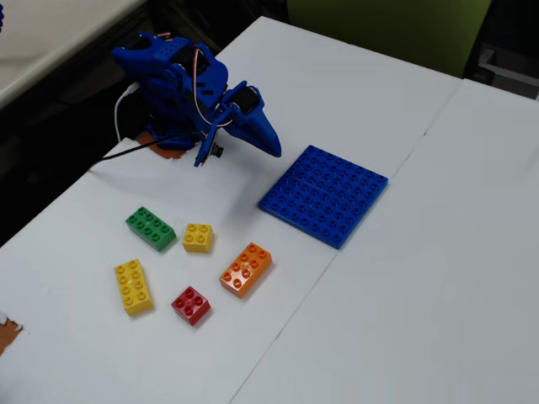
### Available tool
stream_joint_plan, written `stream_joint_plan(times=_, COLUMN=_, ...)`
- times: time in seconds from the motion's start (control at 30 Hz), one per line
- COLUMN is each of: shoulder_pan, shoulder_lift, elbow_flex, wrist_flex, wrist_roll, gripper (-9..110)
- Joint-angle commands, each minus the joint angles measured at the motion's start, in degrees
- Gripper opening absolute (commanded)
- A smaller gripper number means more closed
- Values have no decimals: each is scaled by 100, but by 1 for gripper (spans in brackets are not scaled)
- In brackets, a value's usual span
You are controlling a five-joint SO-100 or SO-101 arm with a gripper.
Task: Pick up the 2x2 yellow block and go up the 8x8 blue block.
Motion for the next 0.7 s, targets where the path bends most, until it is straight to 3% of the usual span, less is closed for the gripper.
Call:
stream_joint_plan(times=0.0, shoulder_pan=18, shoulder_lift=246, elbow_flex=246, wrist_flex=18, wrist_roll=9, gripper=0)
stream_joint_plan(times=0.43, shoulder_pan=-18, shoulder_lift=185, elbow_flex=246, wrist_flex=-35, wrist_roll=-18, gripper=0)
stream_joint_plan(times=0.53, shoulder_pan=-158, shoulder_lift=-220, elbow_flex=246, wrist_flex=-642, wrist_roll=-756, gripper=0)
stream_joint_plan(times=0.6, shoulder_pan=-229, shoulder_lift=-782, elbow_flex=246, wrist_flex=-1670, wrist_roll=-1099, gripper=0)
stream_joint_plan(times=0.67, shoulder_pan=-220, shoulder_lift=-1336, elbow_flex=88, wrist_flex=-2373, wrist_roll=-1037, gripper=0)
